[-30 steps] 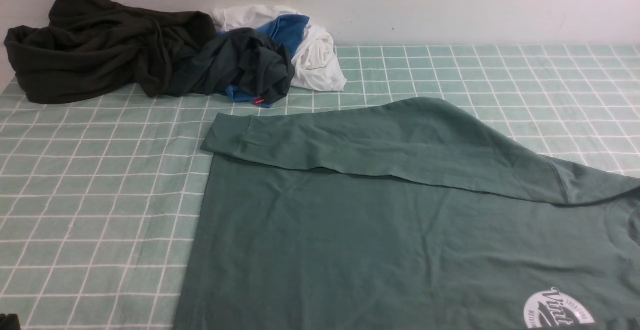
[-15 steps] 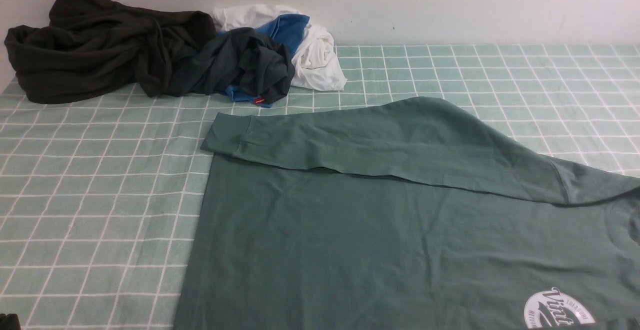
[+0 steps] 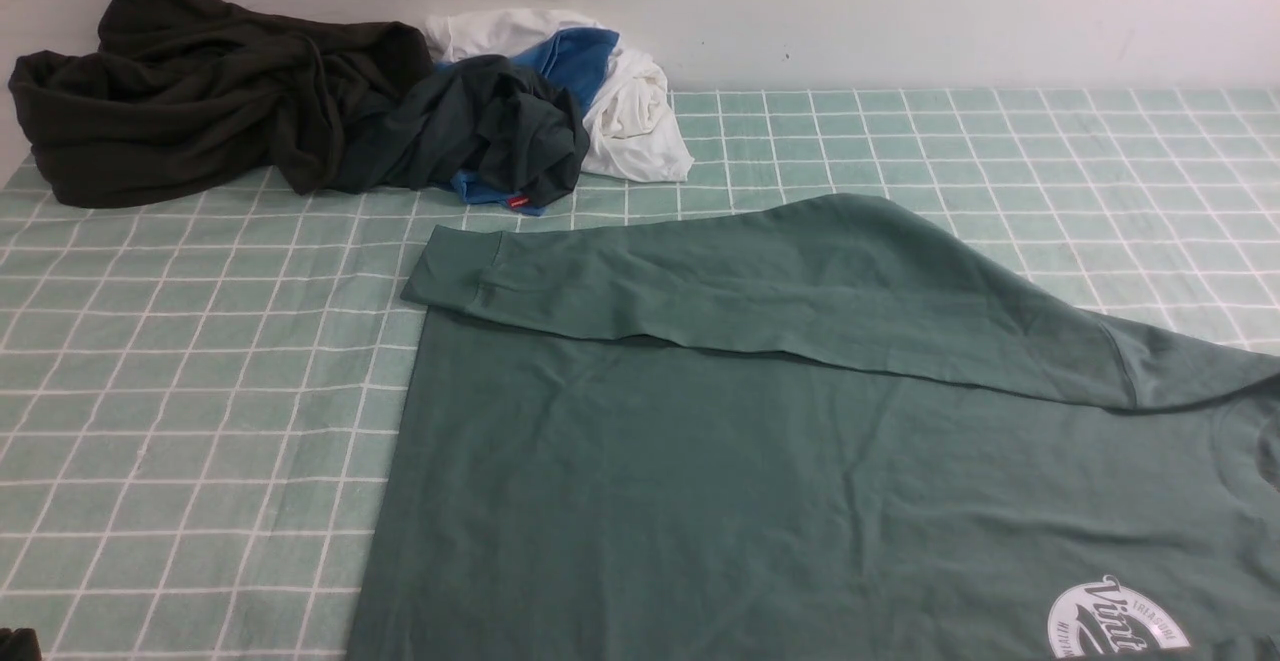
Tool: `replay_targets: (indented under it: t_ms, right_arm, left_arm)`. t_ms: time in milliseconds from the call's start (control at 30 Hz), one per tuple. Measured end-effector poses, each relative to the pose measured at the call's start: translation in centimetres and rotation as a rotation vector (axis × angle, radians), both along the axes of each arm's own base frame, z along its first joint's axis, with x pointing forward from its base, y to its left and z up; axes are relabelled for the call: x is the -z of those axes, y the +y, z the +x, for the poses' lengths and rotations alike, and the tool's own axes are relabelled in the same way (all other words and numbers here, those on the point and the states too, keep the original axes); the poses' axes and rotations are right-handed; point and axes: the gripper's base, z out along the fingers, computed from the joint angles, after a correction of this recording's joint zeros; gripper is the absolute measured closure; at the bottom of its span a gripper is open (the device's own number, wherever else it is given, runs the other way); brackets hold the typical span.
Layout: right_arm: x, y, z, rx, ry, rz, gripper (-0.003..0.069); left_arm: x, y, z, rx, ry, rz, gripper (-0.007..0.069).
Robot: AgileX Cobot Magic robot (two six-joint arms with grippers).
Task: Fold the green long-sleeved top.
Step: Use the left arm to clamp the cuff closest to it
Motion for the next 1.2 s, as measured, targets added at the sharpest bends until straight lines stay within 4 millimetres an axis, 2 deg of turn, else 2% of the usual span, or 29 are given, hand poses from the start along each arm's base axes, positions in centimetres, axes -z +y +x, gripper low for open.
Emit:
replay_targets:
  t_ms: [1033, 1200]
  right_arm:
    - [0.00, 0.00, 0.00, 0.000, 0.000, 0.000, 0.0673]
    - [0.00, 0.04, 0.00, -0.001, -0.001, 0.019, 0.0673]
  left_arm:
    - [-0.10, 0.00, 0.06, 0.000, -0.021, 0.000, 0.0628]
    - [-0.10, -0.10, 0.07, -0.002, -0.024, -0.050, 0.0628]
